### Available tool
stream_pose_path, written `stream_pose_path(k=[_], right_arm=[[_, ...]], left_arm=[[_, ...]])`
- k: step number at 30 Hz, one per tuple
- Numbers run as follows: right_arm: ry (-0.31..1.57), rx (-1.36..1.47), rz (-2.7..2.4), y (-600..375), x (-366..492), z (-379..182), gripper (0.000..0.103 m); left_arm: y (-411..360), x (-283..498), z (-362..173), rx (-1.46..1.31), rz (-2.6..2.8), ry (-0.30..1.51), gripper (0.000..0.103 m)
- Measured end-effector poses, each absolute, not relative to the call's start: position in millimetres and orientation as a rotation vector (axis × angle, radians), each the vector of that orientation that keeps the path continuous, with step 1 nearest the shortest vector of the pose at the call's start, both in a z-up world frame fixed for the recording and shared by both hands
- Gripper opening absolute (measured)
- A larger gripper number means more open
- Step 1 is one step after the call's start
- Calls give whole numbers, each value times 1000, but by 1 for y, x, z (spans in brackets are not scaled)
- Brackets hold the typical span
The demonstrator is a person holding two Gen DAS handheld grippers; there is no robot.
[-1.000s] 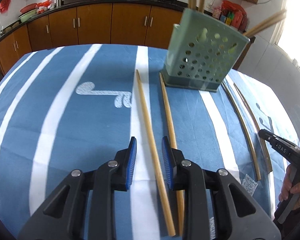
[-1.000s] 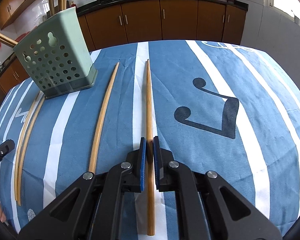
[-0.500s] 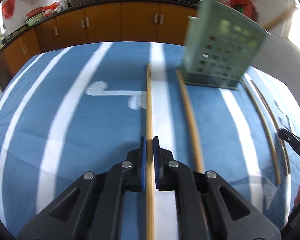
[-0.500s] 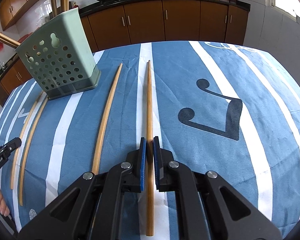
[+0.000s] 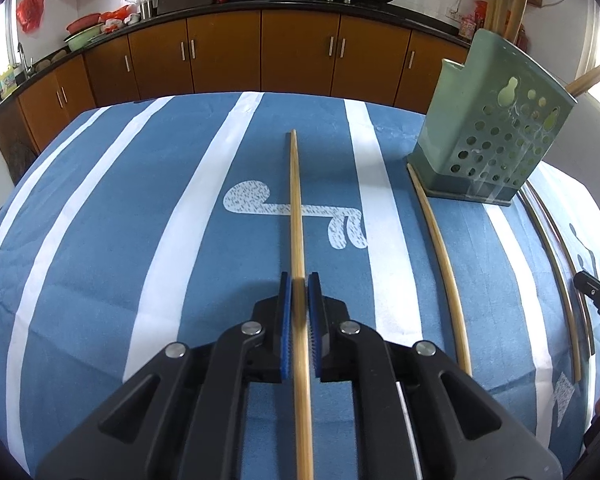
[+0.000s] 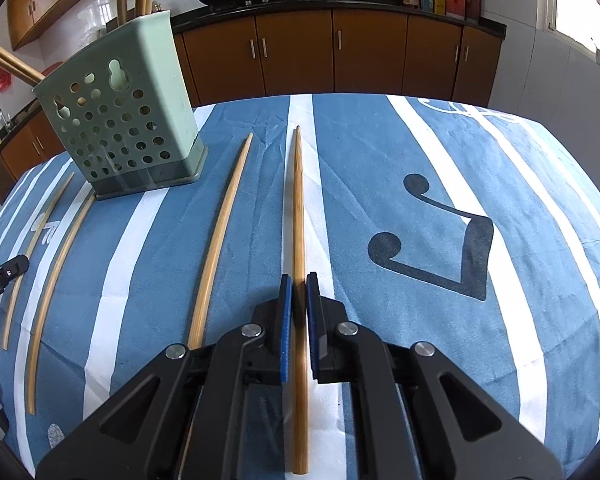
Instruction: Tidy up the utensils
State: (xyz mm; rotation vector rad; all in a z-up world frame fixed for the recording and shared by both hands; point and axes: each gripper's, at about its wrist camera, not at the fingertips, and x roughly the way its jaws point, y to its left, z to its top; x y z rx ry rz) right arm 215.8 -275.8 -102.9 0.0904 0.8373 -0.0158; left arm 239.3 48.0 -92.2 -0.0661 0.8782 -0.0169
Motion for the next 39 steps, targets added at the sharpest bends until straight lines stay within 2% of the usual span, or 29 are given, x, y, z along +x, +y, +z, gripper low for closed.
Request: stream_pose_path(k=[39], right_arm=[[836,108,-9,-279,216,-102,9]], left_arm=[[52,238,-93,-95,-27,876,11]])
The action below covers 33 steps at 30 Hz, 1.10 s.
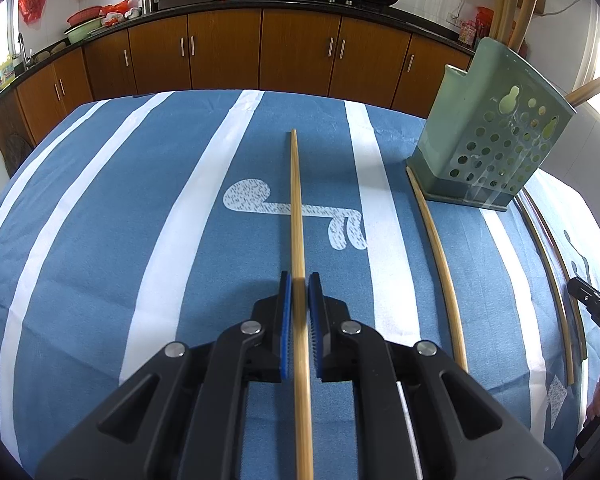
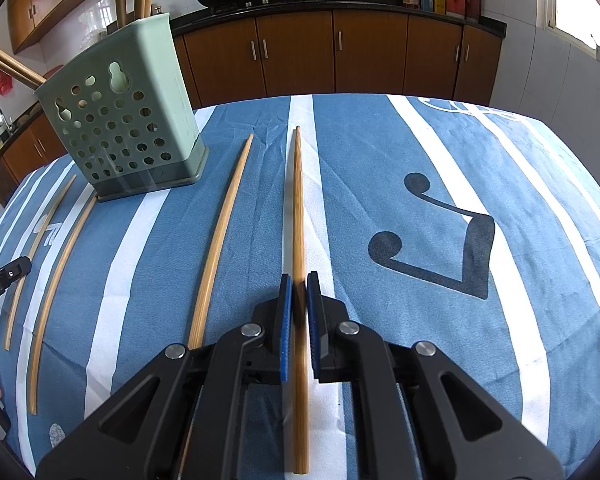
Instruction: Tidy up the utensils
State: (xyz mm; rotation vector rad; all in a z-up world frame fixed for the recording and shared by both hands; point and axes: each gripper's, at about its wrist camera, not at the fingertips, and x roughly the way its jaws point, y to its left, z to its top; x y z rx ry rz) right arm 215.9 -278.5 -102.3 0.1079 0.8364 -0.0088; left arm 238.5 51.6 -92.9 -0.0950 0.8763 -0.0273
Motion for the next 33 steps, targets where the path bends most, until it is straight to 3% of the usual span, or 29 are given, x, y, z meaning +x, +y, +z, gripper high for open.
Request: stream_pose_path(k=[9,14,22,29,33], right_arm=[[838,93,-11,-277,215,-102,9],[841,59,-2,-272,201,-102,9],[842,67,2,-271,190,-102,9],[844,84,12,-277,186,-103,8],[839,94,12,-280,183,-99,8]], left_arm=[[50,237,-93,-81,-24,877,12],[47,220,-92,-61,-41,887,20],[43,201,-93,-9,-40,884,21],[48,195,-93,-24,-27,888,8],[51,193,-90,-30,-26,902,8]])
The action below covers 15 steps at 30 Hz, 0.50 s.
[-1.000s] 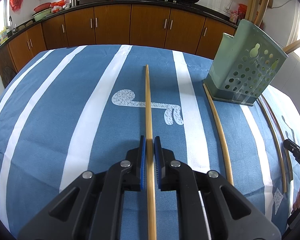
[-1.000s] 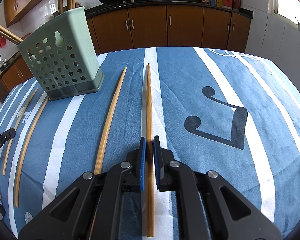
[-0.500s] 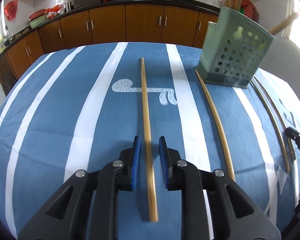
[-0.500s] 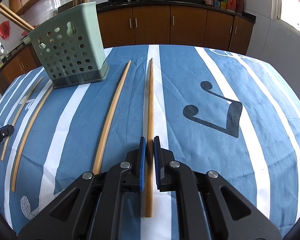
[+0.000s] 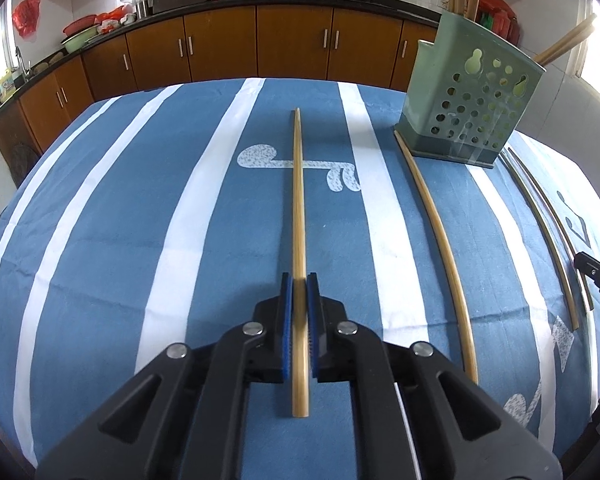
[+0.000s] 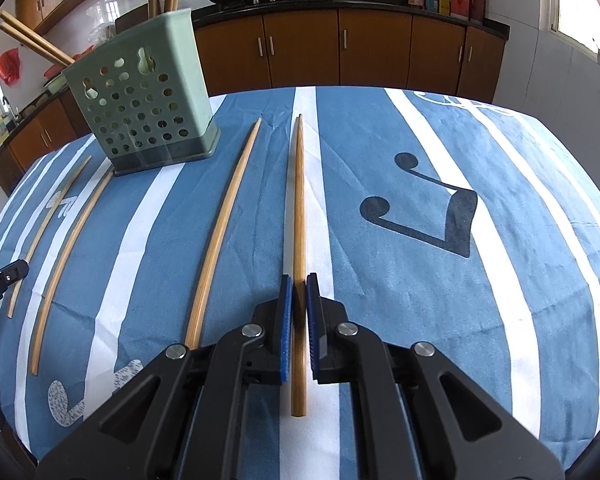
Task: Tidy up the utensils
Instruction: 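Lift both held chopsticks upright and carry them above the green holder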
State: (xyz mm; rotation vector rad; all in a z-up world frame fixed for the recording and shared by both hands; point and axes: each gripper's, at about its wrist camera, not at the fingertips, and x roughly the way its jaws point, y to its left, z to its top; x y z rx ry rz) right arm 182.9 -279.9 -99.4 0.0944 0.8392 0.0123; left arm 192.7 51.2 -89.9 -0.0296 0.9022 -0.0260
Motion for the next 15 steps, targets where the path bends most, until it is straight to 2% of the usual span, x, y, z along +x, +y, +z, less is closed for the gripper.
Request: stream_pose_path(k=[15], right_arm=[[638,155,-2,-301,166,-32,8]], left_arm=[[60,177,-19,-81,-29,721,8]])
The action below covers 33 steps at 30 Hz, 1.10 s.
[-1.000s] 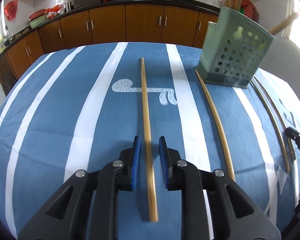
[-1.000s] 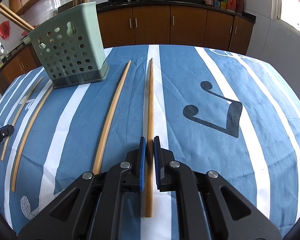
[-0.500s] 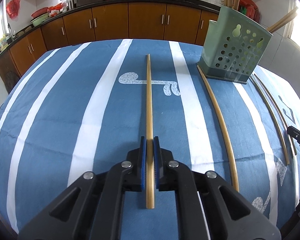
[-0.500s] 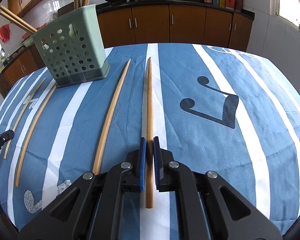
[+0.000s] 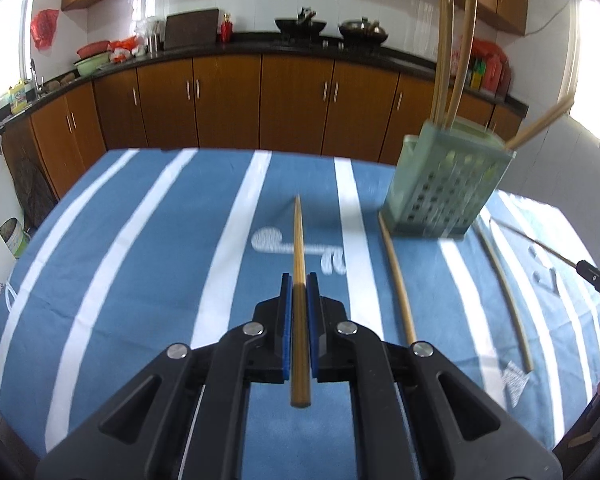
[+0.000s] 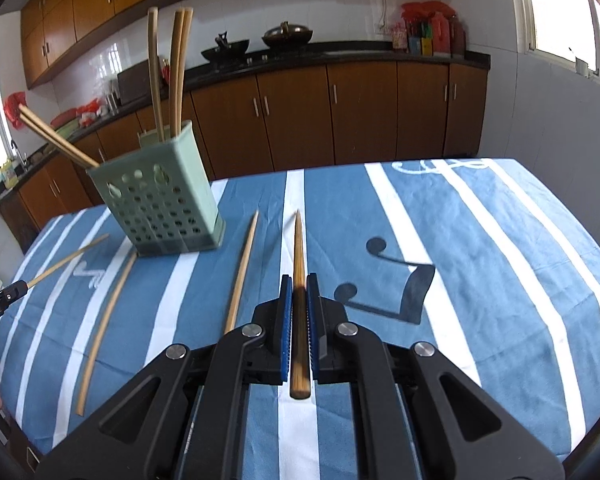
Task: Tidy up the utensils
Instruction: 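Lift both held chopsticks upright and carry them above the green holder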
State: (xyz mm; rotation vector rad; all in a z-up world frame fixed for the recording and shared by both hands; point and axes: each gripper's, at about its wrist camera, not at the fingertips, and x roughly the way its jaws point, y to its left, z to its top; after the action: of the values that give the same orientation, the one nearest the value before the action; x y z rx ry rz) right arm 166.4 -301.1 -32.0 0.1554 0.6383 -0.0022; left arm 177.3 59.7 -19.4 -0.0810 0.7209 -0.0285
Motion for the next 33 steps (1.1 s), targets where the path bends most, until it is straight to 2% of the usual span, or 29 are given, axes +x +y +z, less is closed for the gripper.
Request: stream_pose_path(k=[21,33], right_arm=[[463,184,14,-305,152,21,8],[351,280,180,-298,146,93,8]], left_arm=[[59,159,57,-125,-83,510,8],[39,143,113,-151,-214,418,8]])
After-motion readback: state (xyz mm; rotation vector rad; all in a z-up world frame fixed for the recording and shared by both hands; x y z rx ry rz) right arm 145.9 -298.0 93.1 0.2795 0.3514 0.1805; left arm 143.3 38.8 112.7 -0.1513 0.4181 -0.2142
